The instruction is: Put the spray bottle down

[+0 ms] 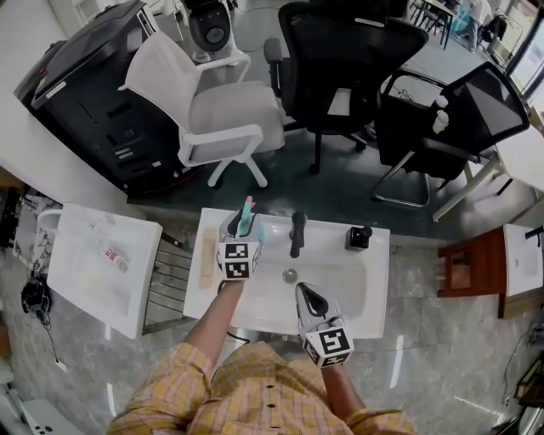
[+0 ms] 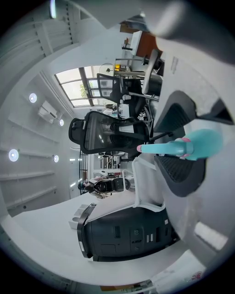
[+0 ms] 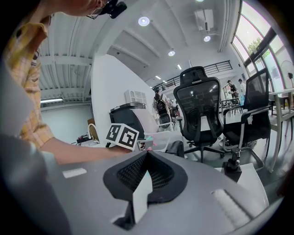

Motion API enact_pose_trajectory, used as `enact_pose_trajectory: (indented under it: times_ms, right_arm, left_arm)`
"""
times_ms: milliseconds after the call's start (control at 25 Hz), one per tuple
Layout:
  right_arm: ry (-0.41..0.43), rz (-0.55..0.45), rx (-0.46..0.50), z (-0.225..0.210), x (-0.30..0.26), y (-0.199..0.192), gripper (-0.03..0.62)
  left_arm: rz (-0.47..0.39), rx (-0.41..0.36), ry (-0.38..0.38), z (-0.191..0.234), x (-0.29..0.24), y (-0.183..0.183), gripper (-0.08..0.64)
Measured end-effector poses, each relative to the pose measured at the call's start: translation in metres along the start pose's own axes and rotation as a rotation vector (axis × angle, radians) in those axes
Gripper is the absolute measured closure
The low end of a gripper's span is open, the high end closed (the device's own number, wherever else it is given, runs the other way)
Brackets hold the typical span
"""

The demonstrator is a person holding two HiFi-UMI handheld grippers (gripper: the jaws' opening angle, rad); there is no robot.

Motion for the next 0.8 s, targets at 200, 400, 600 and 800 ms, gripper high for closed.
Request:
enact_pose_trajectory:
  times_ms: [200,400,600,800]
  right_arm:
    - [0.012,-0.01,0.01,0.01,0.001,0.004,0.591]
    - [-0.002,-0.018,0.017,0.02,0.008,0.007,0.591]
    - [-0.008,-0.025,0.022,0.04,0.021,0.008,0.591]
    - [-0.025,-0.038,0.025,0.06,0.037,0.01,0.591]
  left_arm:
    - [-0.013,-0.004,0.011,0.0,0.015,0.011,0.405]
    - [-0.03,0.01,0.008,0.001,0.038,0.019,0.405]
    - [-0.028,0.002,-0.009,-0.006,0.074,0.025,0.407]
    - [-0.038,0.027,-0.057,-0.019,0.121,0.026,0.438]
Point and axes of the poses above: the fingertips, and each gripper's own axes: x backward along the fingers, z to its left, y out of its top, the point moved 1 cm from there along x, backward along the fingers, and after that the axes turned 3 degrees about -z, right-handed, at the moved point
